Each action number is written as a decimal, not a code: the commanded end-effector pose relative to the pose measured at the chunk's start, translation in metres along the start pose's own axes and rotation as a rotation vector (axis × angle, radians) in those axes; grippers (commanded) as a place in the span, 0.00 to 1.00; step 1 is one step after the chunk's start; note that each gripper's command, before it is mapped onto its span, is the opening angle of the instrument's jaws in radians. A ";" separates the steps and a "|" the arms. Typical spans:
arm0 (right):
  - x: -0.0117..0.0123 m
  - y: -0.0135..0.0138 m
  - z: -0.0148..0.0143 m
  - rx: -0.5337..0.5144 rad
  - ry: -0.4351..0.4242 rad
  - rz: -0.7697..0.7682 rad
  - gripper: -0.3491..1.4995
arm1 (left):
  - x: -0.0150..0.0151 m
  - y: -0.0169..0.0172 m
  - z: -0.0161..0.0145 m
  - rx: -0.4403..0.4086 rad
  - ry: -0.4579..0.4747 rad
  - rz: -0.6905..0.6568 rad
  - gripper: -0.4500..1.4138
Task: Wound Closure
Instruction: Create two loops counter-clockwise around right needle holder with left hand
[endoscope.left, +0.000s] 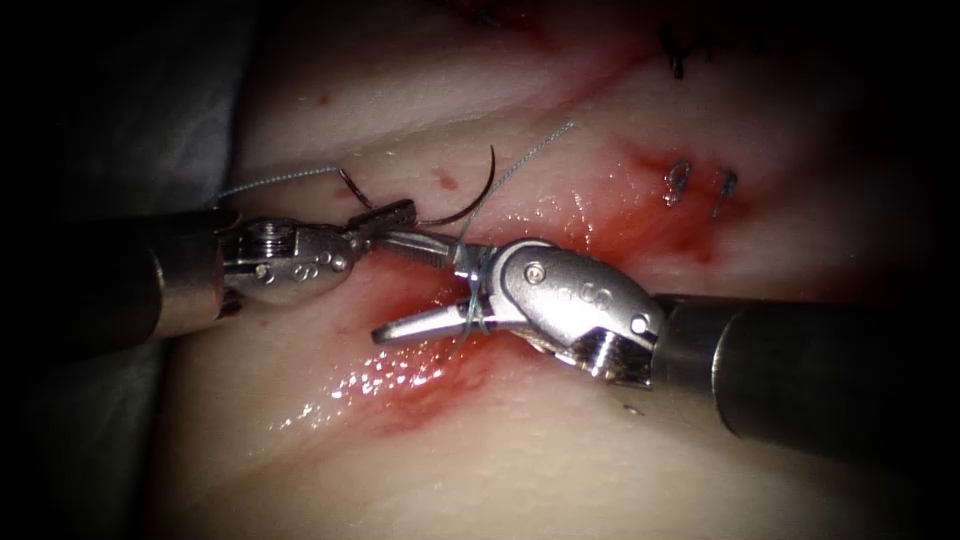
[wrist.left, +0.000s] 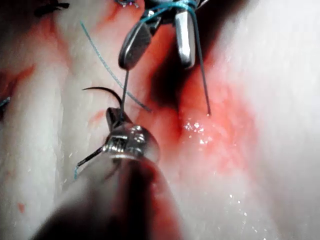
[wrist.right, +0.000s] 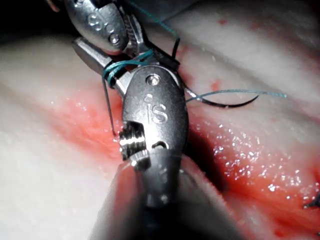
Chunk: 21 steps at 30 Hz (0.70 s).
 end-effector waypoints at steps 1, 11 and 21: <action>-0.0006 -0.0002 0.0005 -0.034 0.026 0.005 0.54 | -0.0001 0.0008 0.0009 0.002 0.006 -0.005 0.00; -0.0025 0.0008 -0.0022 -0.459 -0.044 0.096 0.38 | 0.0022 0.0034 -0.0005 0.005 0.002 -0.043 0.00; -0.0042 0.0025 -0.0044 -0.632 -0.058 0.399 0.24 | 0.0045 0.0040 -0.0007 0.047 -0.026 -0.055 0.00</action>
